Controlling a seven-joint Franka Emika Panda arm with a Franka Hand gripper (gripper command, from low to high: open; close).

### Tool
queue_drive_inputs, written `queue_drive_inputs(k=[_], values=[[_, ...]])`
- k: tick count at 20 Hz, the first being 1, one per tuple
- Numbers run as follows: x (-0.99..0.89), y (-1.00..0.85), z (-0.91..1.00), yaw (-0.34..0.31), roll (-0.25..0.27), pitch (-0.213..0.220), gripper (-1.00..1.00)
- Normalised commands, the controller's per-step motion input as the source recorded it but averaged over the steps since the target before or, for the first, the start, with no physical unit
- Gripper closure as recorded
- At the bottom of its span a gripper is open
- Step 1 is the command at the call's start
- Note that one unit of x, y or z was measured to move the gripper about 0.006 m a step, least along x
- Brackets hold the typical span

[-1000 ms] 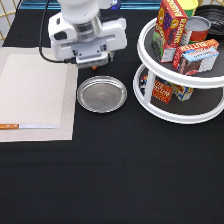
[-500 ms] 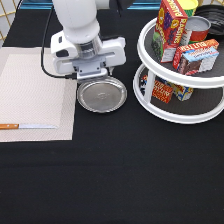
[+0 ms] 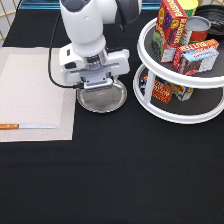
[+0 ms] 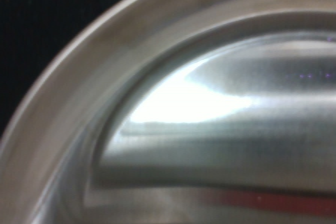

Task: Arrange plate and fork

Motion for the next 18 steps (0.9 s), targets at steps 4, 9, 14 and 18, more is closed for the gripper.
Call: queue_drive_inputs(k=[4, 9, 14, 18], values=[[0.34, -0.02, -0.20, -0.023, 0.057, 0.052, -1.00], [0.38, -0.05, -0.05, -0.023, 0.044, 0.077, -1.00], [0.51, -0.19, 0.03, -0.015, 0.027, 0.120, -1.00], [0.47, -0.31, 0.00, -0.025, 0.027, 0.109, -1.00]])
